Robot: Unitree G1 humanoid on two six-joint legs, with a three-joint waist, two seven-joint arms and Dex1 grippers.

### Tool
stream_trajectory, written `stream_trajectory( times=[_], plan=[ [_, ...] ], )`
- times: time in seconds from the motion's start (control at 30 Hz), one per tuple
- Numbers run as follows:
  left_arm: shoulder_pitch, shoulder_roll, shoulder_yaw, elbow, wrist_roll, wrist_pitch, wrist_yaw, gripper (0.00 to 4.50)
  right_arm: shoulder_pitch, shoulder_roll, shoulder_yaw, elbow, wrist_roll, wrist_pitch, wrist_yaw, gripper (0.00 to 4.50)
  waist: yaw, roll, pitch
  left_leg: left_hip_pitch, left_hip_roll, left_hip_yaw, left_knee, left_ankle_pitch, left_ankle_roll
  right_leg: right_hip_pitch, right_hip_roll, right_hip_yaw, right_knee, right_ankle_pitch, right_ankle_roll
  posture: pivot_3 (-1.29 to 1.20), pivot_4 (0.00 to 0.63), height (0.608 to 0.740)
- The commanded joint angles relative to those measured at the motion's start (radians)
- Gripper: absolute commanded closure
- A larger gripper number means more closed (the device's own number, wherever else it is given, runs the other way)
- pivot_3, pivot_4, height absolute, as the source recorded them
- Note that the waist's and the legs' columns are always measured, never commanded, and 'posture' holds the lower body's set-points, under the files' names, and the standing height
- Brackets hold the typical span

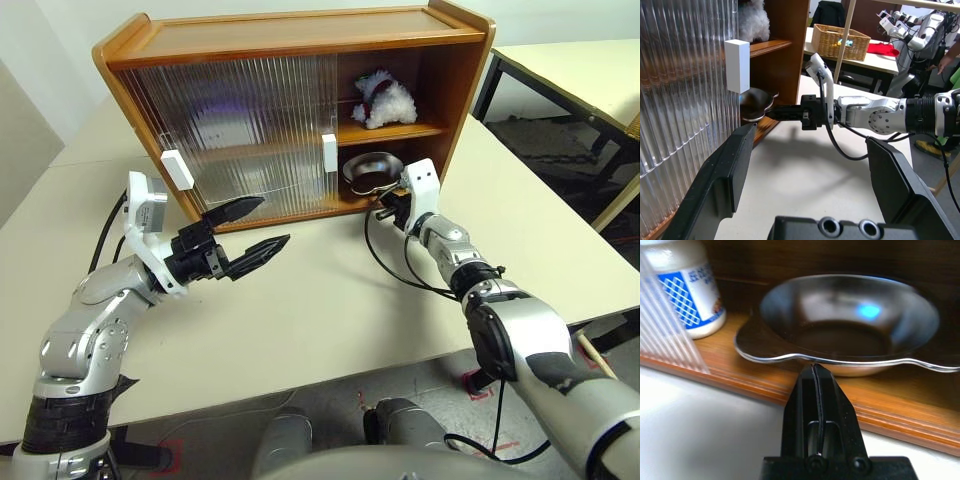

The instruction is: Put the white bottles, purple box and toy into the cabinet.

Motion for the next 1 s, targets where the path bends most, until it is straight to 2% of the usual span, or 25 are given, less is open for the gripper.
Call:
stream_trajectory(
  times=[0.03,0.27,0.4,0.53,0.67,0.8,1.0],
  plan=[
    [0.000,0.012,0.010,-0.003,-0.003,0.006,-0.003,0.00,-0.023,0.005,-0.013,0.013,-0.015,0.018,-0.012,4.48,0.000,0.000,0.000,0.000,0.000,0.000,0.000,0.000,0.000,0.000,0.000,0.000,0.000,0.000,0.000,0.03,0.019,0.740],
    [0.018,-0.003,0.004,0.011,0.009,-0.019,-0.013,0.00,0.033,-0.004,-0.022,-0.043,0.003,-0.024,0.094,4.48,0.000,0.000,0.000,-0.001,0.000,0.001,-0.001,0.000,0.000,-0.001,0.000,0.000,0.000,-0.001,0.000,0.03,0.021,0.740],
    [0.016,-0.010,-0.003,0.015,0.011,-0.025,-0.014,0.00,0.119,-0.015,-0.021,-0.172,0.032,-0.028,0.182,4.48,0.001,0.000,0.000,-0.001,0.000,0.003,-0.001,0.000,0.000,-0.001,0.000,-0.001,0.000,-0.001,0.000,0.02,0.024,0.740],
    [0.009,-0.012,-0.010,0.021,0.012,-0.027,-0.017,0.00,0.230,-0.026,-0.001,-0.392,0.062,0.029,0.236,4.48,0.000,-0.001,0.000,0.000,0.000,0.004,-0.001,0.000,0.000,0.000,0.000,-0.001,0.000,-0.001,0.000,0.01,0.024,0.740],
    [-0.001,-0.012,-0.016,0.035,0.015,-0.031,-0.026,0.00,0.328,-0.033,0.043,-0.710,0.075,0.125,0.249,4.48,-0.003,-0.001,0.000,0.001,-0.001,0.005,0.000,0.000,0.000,0.001,0.001,-0.001,0.000,-0.001,0.001,0.00,0.020,0.740],
    [-0.010,-0.014,-0.021,0.043,0.019,-0.035,-0.028,0.00,0.368,-0.021,0.102,-0.983,0.093,0.276,0.244,4.48,-0.010,-0.002,0.000,0.004,0.000,0.005,0.001,0.001,0.001,0.003,0.003,0.000,0.000,-0.004,0.008,-0.01,0.014,0.740],
    [-0.013,-0.017,-0.022,0.040,0.020,-0.035,-0.023,0.00,0.378,0.038,0.197,-1.268,0.129,0.500,0.202,4.48,-0.009,-0.002,0.000,0.014,0.000,0.003,0.000,0.000,0.001,0.011,0.006,0.000,0.000,-0.004,0.008,0.00,0.010,0.740]
  ],
)
